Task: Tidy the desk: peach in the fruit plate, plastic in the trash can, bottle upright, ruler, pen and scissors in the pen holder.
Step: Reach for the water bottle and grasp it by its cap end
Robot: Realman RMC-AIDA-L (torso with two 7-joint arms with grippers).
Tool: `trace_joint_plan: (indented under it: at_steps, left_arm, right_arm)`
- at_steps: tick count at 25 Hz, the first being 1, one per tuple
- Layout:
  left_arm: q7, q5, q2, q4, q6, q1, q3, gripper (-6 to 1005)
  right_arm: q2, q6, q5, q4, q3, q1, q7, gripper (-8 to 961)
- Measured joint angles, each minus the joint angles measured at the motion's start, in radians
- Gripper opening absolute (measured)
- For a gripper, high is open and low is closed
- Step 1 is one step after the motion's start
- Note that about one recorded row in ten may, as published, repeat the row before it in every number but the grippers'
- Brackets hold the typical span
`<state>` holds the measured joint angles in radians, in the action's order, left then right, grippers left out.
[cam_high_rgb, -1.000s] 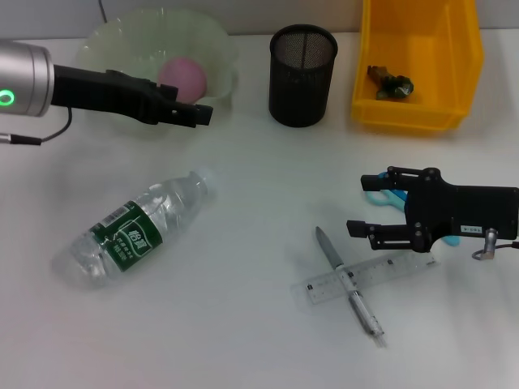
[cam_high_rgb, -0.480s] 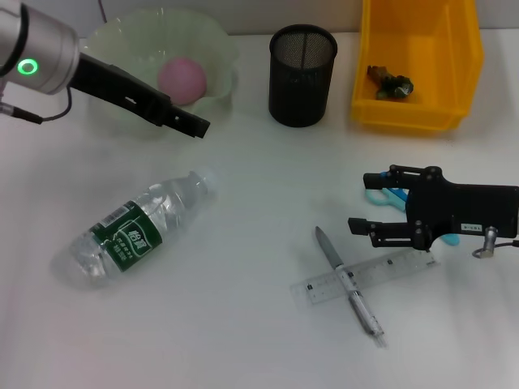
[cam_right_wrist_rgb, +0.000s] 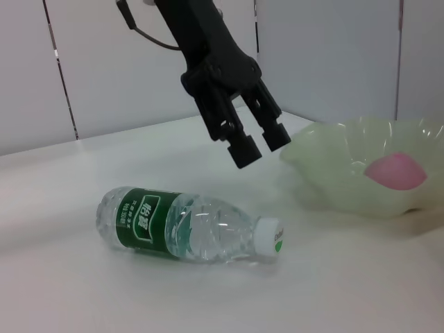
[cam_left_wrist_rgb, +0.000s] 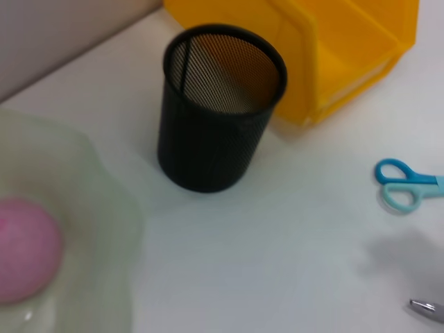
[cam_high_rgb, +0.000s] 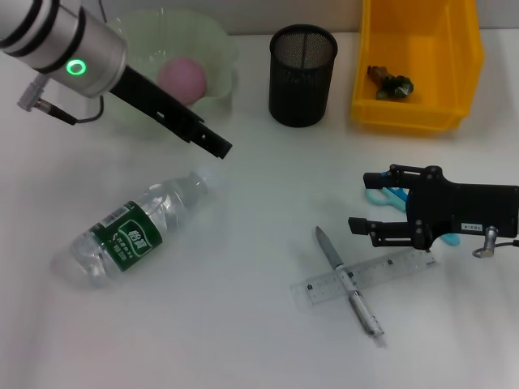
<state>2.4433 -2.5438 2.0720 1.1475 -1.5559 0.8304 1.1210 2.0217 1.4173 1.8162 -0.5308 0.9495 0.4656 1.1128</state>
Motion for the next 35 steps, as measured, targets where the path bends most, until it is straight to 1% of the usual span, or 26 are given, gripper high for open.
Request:
trace_joint_plan:
  at_steps: [2, 4, 7, 8, 11, 13, 16, 17, 22, 24, 35]
  left_arm:
    - [0.003, -0.001, 0.000, -0.009, 0.001, 0.005, 0.008, 829]
    - [0.015, -0.007, 0.001, -0.052, 0.021, 0.020, 0.037, 829]
    - [0.017, -0.016, 0.001, -0.059, 0.028, 0.022, 0.043, 829]
    - [0.032, -0.050, 0.001, -0.073, 0.052, 0.028, 0.062, 829]
    - [0.044, -0.067, 0.003, -0.084, 0.067, 0.032, 0.084, 828]
    - [0.057, -0.078, 0.003, -0.115, 0.088, 0.042, 0.121, 828]
    - [0.058, -0.079, 0.004, -0.141, 0.103, 0.050, 0.135, 828]
    - [0.058, -0.076, 0.006, -0.181, 0.129, 0.061, 0.149, 828]
    - [0.058, -0.075, 0.006, -0.220, 0.154, 0.070, 0.158, 828]
    - [0.060, -0.075, 0.008, -0.238, 0.167, 0.074, 0.175, 828]
    - [0.061, -0.078, 0.008, -0.263, 0.193, 0.075, 0.187, 827]
  right_arm:
    - [0.000, 0.000, 0.000, 0.000, 0.000, 0.000, 0.000, 780]
    - [0.000, 0.000, 0.000, 0.000, 0.000, 0.001, 0.000, 780]
    - [0.000, 0.000, 0.000, 0.000, 0.000, 0.001, 0.000, 780]
    - [0.000, 0.000, 0.000, 0.000, 0.000, 0.001, 0.000, 780]
    - [0.000, -0.001, 0.000, 0.000, 0.000, 0.001, 0.000, 780]
    - [0.000, -0.002, 0.000, 0.000, 0.000, 0.002, 0.000, 780]
    - [0.000, -0.004, 0.000, 0.000, 0.000, 0.003, 0.000, 780]
    - [0.000, -0.005, 0.000, 0.000, 0.000, 0.004, 0.000, 780]
    - [0.000, -0.011, 0.000, 0.000, 0.000, 0.004, 0.000, 780]
    - [0.000, -0.013, 0.000, 0.000, 0.000, 0.004, 0.000, 780]
    - [0.003, -0.014, 0.000, 0.000, 0.000, 0.004, -0.001, 780]
